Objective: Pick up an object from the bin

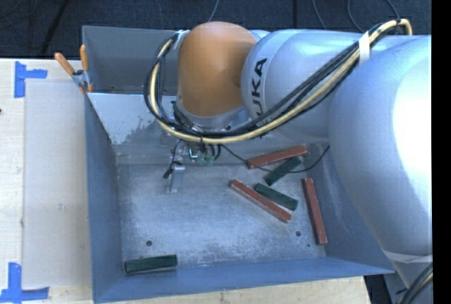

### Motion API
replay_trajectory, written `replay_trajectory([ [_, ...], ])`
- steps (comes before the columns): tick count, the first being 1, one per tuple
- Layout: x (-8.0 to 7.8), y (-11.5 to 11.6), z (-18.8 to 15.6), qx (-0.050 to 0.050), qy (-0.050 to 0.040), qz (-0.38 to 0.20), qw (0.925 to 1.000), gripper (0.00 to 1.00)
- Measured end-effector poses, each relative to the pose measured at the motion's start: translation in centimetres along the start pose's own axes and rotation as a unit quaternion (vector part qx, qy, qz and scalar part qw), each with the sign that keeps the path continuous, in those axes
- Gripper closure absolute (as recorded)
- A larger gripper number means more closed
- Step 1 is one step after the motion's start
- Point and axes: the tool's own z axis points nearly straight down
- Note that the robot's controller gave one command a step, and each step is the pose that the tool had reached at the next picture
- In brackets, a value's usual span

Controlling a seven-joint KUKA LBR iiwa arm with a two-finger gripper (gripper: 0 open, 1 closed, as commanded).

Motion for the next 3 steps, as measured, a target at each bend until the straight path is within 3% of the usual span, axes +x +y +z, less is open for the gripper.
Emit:
replay_trajectory([
  [1,8.9,4.9,8.6,0.0,-0.0003,-0.167,0.986,0.0],
  [2,14.2,-2.0,5.3,0.002,-0.0024,-0.126,0.992,0.0],
  [3,14.4,4.7,3.6,0.0,-0.0038,-0.217,0.9761,0.0],
])
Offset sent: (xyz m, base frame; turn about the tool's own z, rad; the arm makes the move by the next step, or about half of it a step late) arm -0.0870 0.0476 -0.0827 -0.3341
